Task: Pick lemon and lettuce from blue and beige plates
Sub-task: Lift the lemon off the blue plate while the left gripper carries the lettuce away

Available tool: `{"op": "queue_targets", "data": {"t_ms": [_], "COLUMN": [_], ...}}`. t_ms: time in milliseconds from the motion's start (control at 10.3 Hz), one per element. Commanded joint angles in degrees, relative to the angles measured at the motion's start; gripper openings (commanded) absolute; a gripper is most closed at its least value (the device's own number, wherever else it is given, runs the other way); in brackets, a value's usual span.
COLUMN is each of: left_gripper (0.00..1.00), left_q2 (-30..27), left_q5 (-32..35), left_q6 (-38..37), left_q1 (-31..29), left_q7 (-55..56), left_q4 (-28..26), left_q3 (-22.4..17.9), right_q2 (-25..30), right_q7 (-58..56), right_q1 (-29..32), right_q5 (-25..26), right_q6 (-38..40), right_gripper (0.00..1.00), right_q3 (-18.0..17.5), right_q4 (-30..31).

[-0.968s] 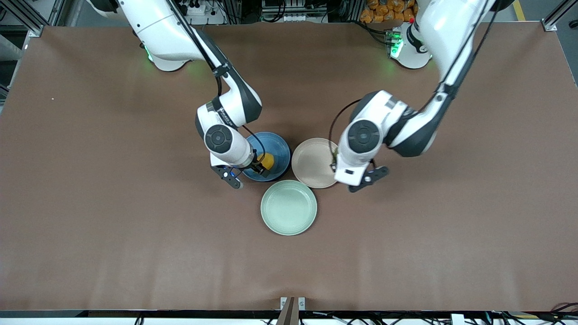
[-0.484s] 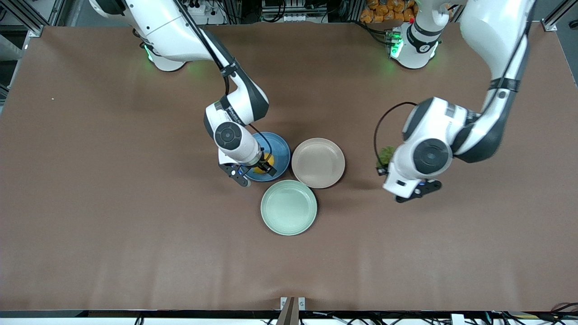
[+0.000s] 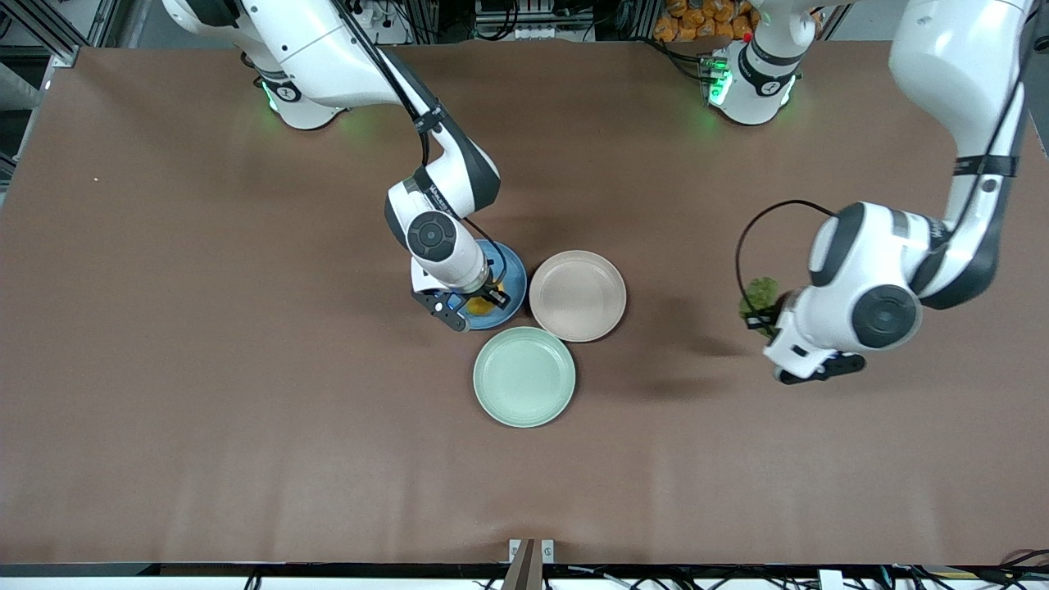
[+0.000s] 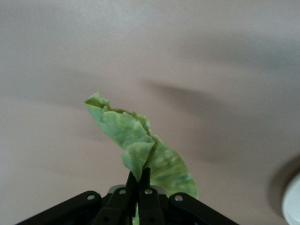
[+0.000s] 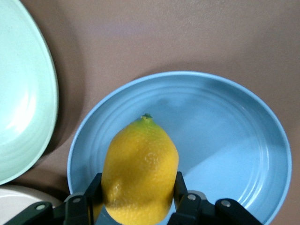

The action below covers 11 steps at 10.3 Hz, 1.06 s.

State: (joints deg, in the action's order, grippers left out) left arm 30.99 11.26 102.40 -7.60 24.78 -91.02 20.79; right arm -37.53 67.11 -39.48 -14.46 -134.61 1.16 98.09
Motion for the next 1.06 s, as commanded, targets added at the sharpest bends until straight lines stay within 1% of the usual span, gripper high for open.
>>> {"op": "queue_targets", "data": {"t_ms": [0, 97, 194, 290, 387, 484, 581, 677, 774, 968], "left_gripper": [0.0, 0.0, 0.0, 0.02, 0.62, 1.0, 1.0, 1.0, 1.0, 1.0], "left_q2": [4.2, 6.3, 7.6, 8.3, 8.2, 7.7, 7.1, 5.2, 2.2, -4.4], "left_q5": [5.1, 5.3, 5.3, 5.3, 5.4, 5.4, 5.4, 5.4, 5.4, 5.3], "left_q6": [5.2, 7.1, 8.9, 9.4, 9.4, 9.3, 8.9, 8.5, 7.1, 0.3], "left_q1": [-2.1, -2.4, -2.7, -2.4, -2.4, -2.3, -2.2, -2.1, -2.2, -2.2], "left_q7": [-2.0, -2.0, -2.0, -1.9, -1.9, -1.9, -1.8, -1.8, -2.0, -2.6], "left_q4": [-1.3, -1.3, -1.3, -1.1, -1.1, -1.1, -0.8, -0.6, -0.6, 0.8], "left_q3": [0.8, 0.8, 0.8, 0.7, 0.8, 0.8, 0.8, 0.9, 0.9, 1.4], "right_q2": [1.5, 2.5, 4.3, 5.7, 7.1, 8.3, 9.4, 10.0, 10.2, 10.3], "right_q7": [0.6, 0.2, 0.1, -0.4, -3.2, -7.4, -11.3, -15.7, -20.2, -26.6], "right_q1": [0.0, 0.0, 0.4, 1.2, 2.6, 4.6, 6.5, 9.0, 10.9, 14.6], "right_q5": [0.3, 2.0, 5.2, 6.9, 7.8, 7.9, 8.0, 8.0, 8.7, 13.7], "right_q6": [1.0, 4.0, 6.6, 8.7, 9.4, 11.6, 13.0, 13.7, 14.3, 15.1], "right_gripper": [0.0, 0.0, 0.0, 0.0, 0.0, 0.0, 0.0, 0.0, 0.0, 0.0], "right_q3": [1.2, 2.8, 3.3, 3.8, 4.0, 4.0, 4.2, 4.2, 4.3, 4.6], "right_q4": [-0.5, -0.9, -0.9, -1.0, -0.8, -0.8, -0.8, -0.7, -0.6, -0.4]}}
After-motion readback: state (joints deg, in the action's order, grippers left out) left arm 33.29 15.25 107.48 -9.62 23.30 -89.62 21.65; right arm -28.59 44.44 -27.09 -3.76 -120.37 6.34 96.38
